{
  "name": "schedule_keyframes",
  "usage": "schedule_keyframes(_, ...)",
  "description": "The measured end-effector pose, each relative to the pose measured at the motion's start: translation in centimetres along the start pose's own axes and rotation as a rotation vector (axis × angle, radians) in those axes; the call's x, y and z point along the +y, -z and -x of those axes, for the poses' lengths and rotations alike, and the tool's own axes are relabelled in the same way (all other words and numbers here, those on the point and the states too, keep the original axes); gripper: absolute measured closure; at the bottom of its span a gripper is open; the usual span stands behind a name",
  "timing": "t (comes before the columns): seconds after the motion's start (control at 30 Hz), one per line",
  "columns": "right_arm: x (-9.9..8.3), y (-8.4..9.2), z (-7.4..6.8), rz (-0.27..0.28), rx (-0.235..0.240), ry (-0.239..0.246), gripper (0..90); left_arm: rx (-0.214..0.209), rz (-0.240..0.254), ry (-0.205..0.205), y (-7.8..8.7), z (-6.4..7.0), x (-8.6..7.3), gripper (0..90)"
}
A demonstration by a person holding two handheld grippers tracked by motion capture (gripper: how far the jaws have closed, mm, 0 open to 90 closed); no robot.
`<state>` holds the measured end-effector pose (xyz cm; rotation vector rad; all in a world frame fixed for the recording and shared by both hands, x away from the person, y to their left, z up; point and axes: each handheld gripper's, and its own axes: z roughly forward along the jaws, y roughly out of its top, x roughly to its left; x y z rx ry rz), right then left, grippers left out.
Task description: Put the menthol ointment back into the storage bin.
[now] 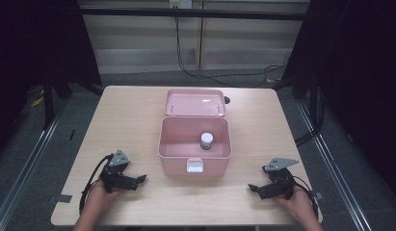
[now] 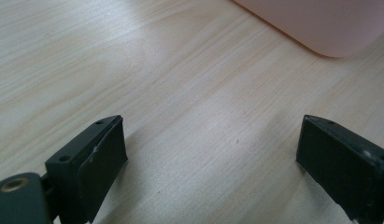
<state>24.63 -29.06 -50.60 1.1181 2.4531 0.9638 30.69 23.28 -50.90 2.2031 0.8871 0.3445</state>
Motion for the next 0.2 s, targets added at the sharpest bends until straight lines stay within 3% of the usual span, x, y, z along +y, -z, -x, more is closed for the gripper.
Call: schedule_keyframes(0.2, 0.02, 0.03, -0.01, -0.005, -0.003, -0.002, 8.2, 0.000, 0.000, 0.000, 0.00, 0.00, 0.00, 7.9)
